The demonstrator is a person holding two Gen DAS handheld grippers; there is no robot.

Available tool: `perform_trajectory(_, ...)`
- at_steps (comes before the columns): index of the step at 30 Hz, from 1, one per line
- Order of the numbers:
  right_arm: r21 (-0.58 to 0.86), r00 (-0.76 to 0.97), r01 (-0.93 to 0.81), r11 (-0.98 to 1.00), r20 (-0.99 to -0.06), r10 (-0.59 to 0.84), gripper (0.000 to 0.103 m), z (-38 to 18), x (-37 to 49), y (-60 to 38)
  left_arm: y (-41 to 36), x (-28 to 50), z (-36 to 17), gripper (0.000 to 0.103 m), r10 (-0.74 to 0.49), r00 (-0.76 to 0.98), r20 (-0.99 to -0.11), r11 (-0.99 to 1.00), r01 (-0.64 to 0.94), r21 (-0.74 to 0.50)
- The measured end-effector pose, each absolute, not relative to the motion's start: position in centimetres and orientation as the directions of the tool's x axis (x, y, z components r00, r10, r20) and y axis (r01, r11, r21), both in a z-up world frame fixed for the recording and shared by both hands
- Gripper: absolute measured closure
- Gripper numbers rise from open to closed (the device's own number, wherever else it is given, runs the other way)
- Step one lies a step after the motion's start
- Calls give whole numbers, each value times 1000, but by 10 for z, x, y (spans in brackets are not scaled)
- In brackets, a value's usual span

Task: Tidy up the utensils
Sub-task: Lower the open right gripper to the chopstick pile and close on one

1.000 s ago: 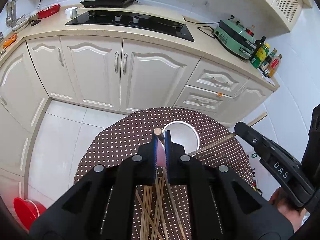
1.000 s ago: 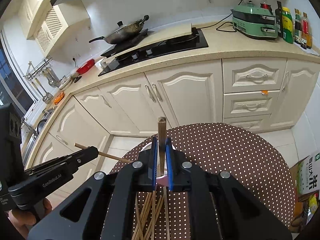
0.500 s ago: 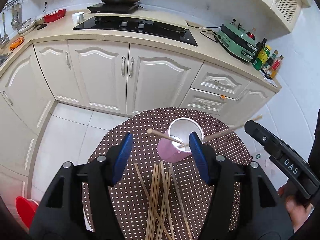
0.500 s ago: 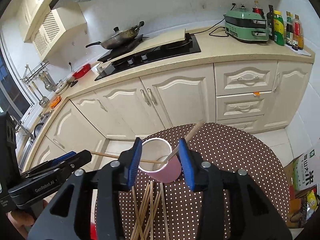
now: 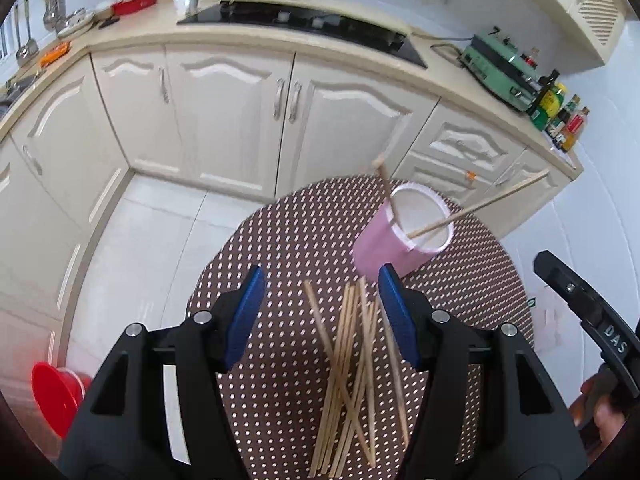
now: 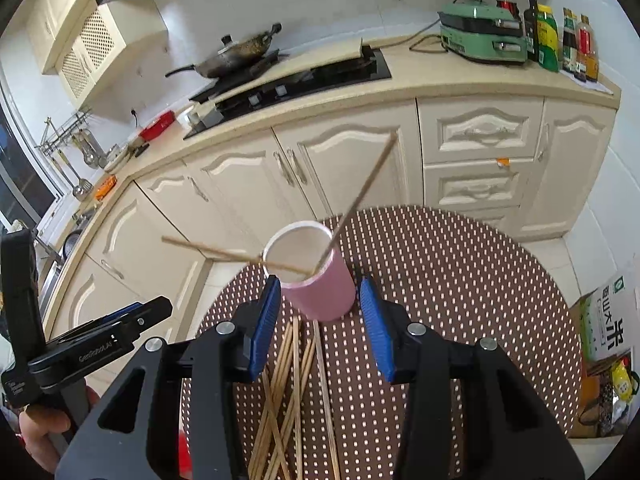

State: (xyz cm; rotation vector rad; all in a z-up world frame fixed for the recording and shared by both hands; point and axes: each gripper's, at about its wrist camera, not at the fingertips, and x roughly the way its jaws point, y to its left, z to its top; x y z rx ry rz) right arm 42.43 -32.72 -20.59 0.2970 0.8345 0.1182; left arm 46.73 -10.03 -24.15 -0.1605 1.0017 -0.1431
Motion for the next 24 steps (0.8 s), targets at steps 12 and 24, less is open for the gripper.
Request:
perform_trajectory(12, 308, 552, -14, 951, -791, 264, 64, -259, 425, -310, -110, 472, -304, 44, -150, 389, -909, 988, 25, -152)
perform_trajectory(24, 333, 411, -29, 943, -856, 315, 64, -304, 450, -304, -119, 504, -358, 44, -128, 283, -950, 991, 0, -133)
